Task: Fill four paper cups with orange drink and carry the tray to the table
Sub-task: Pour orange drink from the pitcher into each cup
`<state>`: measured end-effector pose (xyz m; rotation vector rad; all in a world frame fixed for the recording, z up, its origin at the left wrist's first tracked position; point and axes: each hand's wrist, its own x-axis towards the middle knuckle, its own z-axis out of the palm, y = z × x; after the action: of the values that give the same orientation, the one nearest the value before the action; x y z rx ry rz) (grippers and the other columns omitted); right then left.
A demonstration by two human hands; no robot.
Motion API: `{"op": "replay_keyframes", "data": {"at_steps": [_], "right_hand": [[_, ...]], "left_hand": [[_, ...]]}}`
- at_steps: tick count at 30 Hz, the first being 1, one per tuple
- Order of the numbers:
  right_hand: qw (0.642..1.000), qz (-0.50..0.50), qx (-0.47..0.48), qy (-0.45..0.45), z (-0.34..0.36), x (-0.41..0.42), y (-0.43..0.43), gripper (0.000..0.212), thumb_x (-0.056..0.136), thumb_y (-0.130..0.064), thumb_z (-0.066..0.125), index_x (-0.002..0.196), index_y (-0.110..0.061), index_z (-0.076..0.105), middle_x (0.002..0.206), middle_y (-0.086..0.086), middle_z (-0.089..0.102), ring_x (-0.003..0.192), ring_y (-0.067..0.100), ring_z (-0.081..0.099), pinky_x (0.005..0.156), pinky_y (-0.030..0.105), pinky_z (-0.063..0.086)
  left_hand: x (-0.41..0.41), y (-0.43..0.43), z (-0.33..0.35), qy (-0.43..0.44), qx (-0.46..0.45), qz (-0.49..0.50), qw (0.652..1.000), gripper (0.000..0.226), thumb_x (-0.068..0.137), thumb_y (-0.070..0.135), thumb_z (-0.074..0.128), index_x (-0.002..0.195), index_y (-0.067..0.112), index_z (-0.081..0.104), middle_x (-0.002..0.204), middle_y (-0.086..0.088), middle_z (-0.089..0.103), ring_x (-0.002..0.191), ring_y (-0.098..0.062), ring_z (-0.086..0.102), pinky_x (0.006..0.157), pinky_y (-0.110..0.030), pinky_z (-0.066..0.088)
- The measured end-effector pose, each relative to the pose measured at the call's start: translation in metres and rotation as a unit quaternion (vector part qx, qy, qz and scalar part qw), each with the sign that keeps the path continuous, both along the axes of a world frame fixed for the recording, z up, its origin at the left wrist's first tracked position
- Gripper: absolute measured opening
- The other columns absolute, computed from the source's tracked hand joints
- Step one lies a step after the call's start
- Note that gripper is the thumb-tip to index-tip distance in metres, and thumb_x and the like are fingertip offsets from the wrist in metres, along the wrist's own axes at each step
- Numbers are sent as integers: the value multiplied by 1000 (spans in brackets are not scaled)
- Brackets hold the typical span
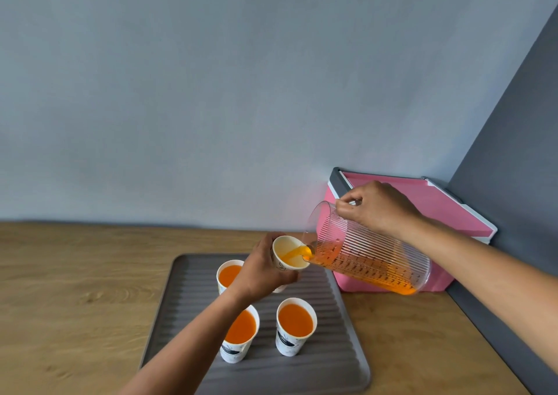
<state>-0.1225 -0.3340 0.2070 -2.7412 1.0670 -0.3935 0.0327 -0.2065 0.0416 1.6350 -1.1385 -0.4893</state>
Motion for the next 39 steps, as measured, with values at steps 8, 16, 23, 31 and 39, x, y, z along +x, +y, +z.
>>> {"op": "replay_keyframes", "data": {"at_steps": [8,16,23,31,39], "right_hand": [[1000,-1,3,9,4,1,3,35,90,-47,61,113,-25,74,128,-2,68,106,18,67,89,33,50],[1000,1,2,16,5,2,4,35,90,-46,61,113,-24,74,127,-2,68,102,17,67,82,28,47],[1000,1,1,17,7,2,4,32,90,-47,61,110,-26,75,125,-3,69,102,17,67,78,26,41],[1000,1,-2,19,8,2,4,33,89,-47,61,111,-26,75,124,-3,70,98,16,68,77,26,44],[1000,-1,-7,25,9,4,5,34,90,-47,61,113,-25,74,124,-2,70,92,15,68,74,25,43]], "left_hand": [[0,4,1,6,5,3,1000,73,69,23,86,121,37,36,117,10,52,106,-12,55,75,-17,45],[1,3,-2,19,12,4,1000,75,68,25,87,124,36,38,121,6,56,108,-15,57,86,-29,50],[-1,1,-2,18,16,2,1000,76,69,25,86,127,33,38,119,9,53,108,-14,56,83,-26,49],[-2,0,-2,25,22,2,999,74,70,28,85,125,34,37,117,8,54,106,-14,57,83,-26,49],[-4,-3,-2,18,28,5,999,75,71,29,85,127,33,35,120,9,52,108,-13,56,83,-25,48]]}}
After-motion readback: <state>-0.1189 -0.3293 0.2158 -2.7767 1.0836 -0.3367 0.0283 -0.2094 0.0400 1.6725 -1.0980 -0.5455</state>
